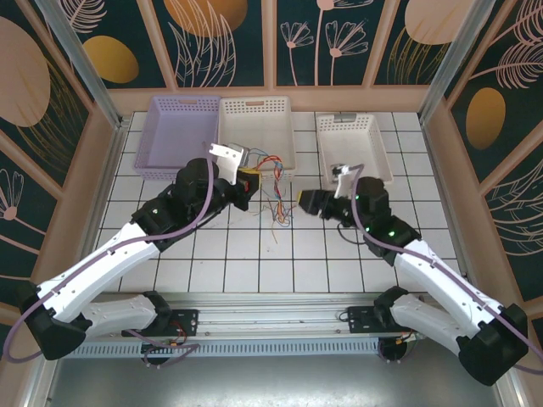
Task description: Untangle the cables
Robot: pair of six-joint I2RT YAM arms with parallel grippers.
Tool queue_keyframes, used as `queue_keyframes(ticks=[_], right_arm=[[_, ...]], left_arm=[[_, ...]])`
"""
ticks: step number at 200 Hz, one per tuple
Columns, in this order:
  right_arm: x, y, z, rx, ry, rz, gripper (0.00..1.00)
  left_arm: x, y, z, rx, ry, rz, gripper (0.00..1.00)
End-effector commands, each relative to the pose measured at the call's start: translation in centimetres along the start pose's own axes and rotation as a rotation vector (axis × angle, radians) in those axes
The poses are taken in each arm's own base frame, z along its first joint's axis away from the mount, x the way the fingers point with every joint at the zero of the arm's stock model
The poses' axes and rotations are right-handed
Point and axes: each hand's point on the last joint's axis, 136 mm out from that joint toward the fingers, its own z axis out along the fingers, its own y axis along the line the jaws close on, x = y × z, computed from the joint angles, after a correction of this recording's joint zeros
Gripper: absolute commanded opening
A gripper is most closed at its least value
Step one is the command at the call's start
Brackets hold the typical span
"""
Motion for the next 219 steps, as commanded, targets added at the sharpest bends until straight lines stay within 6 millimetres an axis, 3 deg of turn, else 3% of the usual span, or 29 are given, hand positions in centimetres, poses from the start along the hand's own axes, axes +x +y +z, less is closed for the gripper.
queue_keyframes(ticks=[1,51,89,135,188,194,219], right_arm=[[1.9,3.3,0.1,-0.155,0.036,-0.114,0.54],[3.2,2.4,1.8,-0.105,0.054,-0.177,0.46],[3.7,1.2,3.3,-0.051,0.054,-0.193,0.41],[3.0,2.4,3.8,-0.114,0.01,-0.192,0.39],[4.0,3.0,5.0,-0.163,0.021,-0.187,0.39],[4.1,2.8,5.2,-0.152,0.025,-0.183,0.36],[4.3,1.5,5.4,-0.084,0.023,-0.174,0.04]], left_arm=[[-0.7,0.4,0.0,-0.011,-0.054,0.007,0.0],[0.6,1.4,0.2,-0.014,-0.049,-0.01,0.0],[0.9,0.9,0.2,0.027,-0.048,-0.017,0.0],[1.3,0.5,0.2,0.064,-0.051,-0.021,0.0],[2.5,0.6,0.4,0.081,-0.04,-0.028,0.0],[2.6,0.6,0.3,0.083,-0.043,-0.028,0.0],[2.6,0.6,-0.2,0.086,-0.055,-0.025,0.0]])
